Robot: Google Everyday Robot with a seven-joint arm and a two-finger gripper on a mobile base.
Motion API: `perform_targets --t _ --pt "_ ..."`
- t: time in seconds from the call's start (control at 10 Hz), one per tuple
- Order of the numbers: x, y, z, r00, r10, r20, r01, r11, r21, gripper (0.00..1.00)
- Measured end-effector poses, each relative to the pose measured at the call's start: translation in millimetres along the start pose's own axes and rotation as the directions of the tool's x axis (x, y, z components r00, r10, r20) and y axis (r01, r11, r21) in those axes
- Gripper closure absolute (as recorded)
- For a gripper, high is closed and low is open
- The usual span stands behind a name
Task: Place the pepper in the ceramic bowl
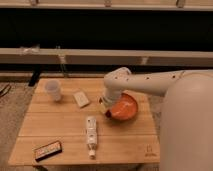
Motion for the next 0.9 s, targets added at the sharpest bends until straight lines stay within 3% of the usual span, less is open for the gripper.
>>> perform_targets --t 0.5,0.9 --pt "11 -19 -3 0.998 0.068 0.003 -0.068 0.997 0.021 1.0" --pt "18 -28 10 0.994 0.102 -0.03 -0.101 0.994 0.037 0.67"
